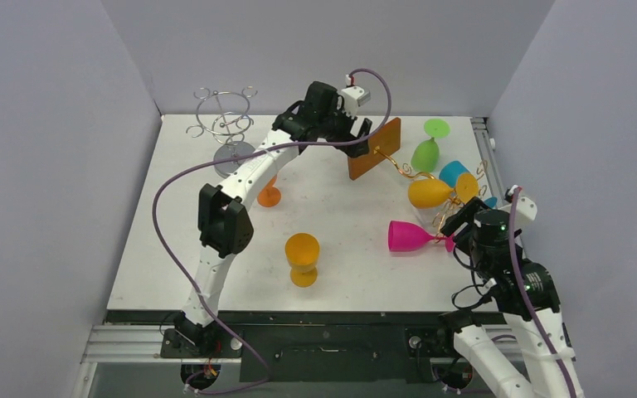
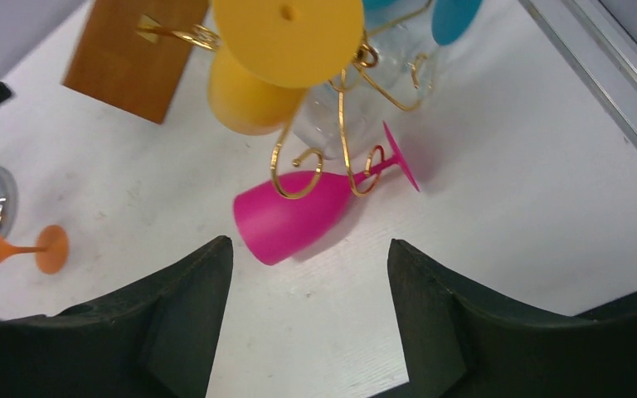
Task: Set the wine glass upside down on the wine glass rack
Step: Adjust the wine rack at the center of the board.
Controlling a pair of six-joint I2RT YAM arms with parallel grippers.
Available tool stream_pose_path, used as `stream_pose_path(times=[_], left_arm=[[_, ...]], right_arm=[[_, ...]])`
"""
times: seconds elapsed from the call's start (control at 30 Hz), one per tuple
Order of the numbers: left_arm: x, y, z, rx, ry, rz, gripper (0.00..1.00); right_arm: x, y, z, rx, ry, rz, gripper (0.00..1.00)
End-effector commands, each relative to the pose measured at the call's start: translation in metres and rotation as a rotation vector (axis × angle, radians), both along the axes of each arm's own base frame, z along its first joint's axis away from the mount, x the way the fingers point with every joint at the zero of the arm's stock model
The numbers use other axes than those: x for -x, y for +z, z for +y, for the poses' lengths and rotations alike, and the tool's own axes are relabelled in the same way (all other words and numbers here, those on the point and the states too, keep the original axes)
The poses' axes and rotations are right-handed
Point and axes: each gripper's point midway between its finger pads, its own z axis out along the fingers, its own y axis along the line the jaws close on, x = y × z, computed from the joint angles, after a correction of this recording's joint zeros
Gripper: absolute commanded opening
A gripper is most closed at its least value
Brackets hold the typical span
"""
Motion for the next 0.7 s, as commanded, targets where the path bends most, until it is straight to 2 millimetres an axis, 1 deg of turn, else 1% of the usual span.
stream_pose_path(times=[0.0,0.1,0.17,0.2,0.23,0.27,0.3,0.37,0.43,0.53,0.57,0.67], left_arm=[[-0.031,0.038,-0.006,0.082,0.068,-0.141,0.92],[-0.043,0.032,-0.007,0.094,0.094,-0.168,0.93],[-0.051,0.027,-0.008,0.096,0.108,-0.181,0.94],[-0.054,0.026,-0.009,0.096,0.111,-0.185,0.95],[-0.056,0.023,-0.01,0.094,0.112,-0.184,0.95],[-0.058,0.02,-0.011,0.092,0.112,-0.183,0.95],[-0.06,0.016,-0.012,0.089,0.115,-0.18,0.96],[-0.065,0.009,-0.013,0.089,0.12,-0.171,0.96],[-0.068,0.006,-0.014,0.095,0.118,-0.166,0.96],[-0.07,0.0,-0.016,0.104,0.111,-0.148,0.95],[-0.068,-0.003,-0.016,0.112,0.102,-0.134,0.94],[-0.061,-0.008,-0.021,0.124,0.058,-0.104,0.92]], right_arm=[[-0.003,-0.039,-0.011,0.011,-0.084,0.078,0.64],[-0.018,-0.056,-0.012,-0.021,-0.104,0.08,0.64],[-0.03,-0.064,-0.015,-0.048,-0.119,0.066,0.64],[-0.037,-0.064,-0.017,-0.07,-0.128,0.048,0.64],[-0.04,-0.072,-0.02,-0.096,-0.145,0.047,0.63],[-0.045,-0.076,-0.02,-0.13,-0.146,0.03,0.62],[-0.05,-0.08,-0.024,-0.166,-0.173,0.008,0.61],[-0.058,-0.088,-0.026,-0.243,-0.191,-0.034,0.6],[-0.065,-0.096,-0.028,-0.315,-0.203,-0.062,0.59],[-0.074,-0.103,-0.026,-0.376,-0.198,-0.073,0.57],[-0.076,-0.105,-0.025,-0.398,-0.196,-0.076,0.56],[-0.081,-0.116,-0.033,-0.466,-0.227,-0.094,0.55]])
